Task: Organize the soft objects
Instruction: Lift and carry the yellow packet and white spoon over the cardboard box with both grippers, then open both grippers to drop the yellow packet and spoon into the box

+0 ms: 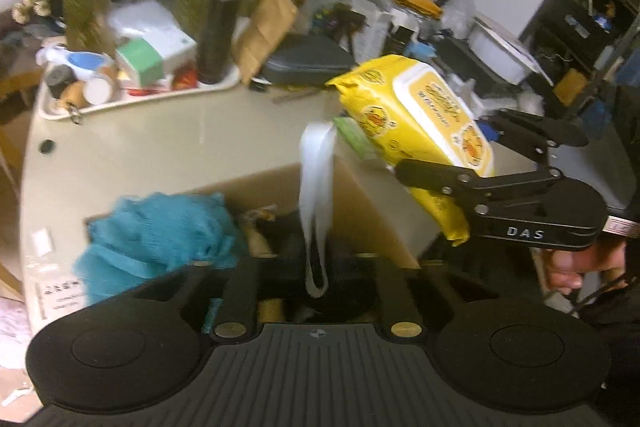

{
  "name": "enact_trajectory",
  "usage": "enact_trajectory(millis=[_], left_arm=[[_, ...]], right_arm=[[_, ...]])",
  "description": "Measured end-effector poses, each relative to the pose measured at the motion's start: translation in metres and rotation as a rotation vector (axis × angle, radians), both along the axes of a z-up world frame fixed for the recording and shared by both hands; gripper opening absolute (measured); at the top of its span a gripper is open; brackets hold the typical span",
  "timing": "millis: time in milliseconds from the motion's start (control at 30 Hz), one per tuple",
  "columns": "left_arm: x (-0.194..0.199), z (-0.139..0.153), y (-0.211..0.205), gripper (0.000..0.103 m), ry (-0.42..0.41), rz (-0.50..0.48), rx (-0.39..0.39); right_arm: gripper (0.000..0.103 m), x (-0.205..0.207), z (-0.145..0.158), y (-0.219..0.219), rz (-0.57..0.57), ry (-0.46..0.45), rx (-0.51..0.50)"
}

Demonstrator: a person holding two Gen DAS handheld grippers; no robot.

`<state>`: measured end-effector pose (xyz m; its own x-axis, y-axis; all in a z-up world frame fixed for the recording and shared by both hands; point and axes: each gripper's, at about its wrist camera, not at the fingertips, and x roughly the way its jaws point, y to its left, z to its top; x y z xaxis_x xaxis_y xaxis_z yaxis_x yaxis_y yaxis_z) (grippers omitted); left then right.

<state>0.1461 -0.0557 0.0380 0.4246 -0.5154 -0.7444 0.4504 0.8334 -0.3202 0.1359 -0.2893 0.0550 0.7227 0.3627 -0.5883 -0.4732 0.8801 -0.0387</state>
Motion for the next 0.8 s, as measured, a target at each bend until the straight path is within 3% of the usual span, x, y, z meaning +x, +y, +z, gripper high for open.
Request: enact_trajectory(millis=[67,333,567,800], left_arm=[[-0.002,-0.001,-0.001,0.057,-0.013,0.007,0.014],[-0.01,0.008,0.01,0.057,-0.061,0.079,0.066],[-0.019,0.012,0.017,0.057,-0.135,0.145,0.192],[-0.023,0.01,0.022,0.057,-0.142,0.18,0.242]], right_arm=[[0.066,0.0,-0.001,-0.002,-0.005,0.003,0.006],[0.066,-0.004,-0.01,-0.006,-0.013,0.031,0.026],[0.066,-0.004,-0.016,0.0,-0.024,0.075,0.044],[0.066,-0.004,-0.013,0.014,-0.041,0.099,0.047]])
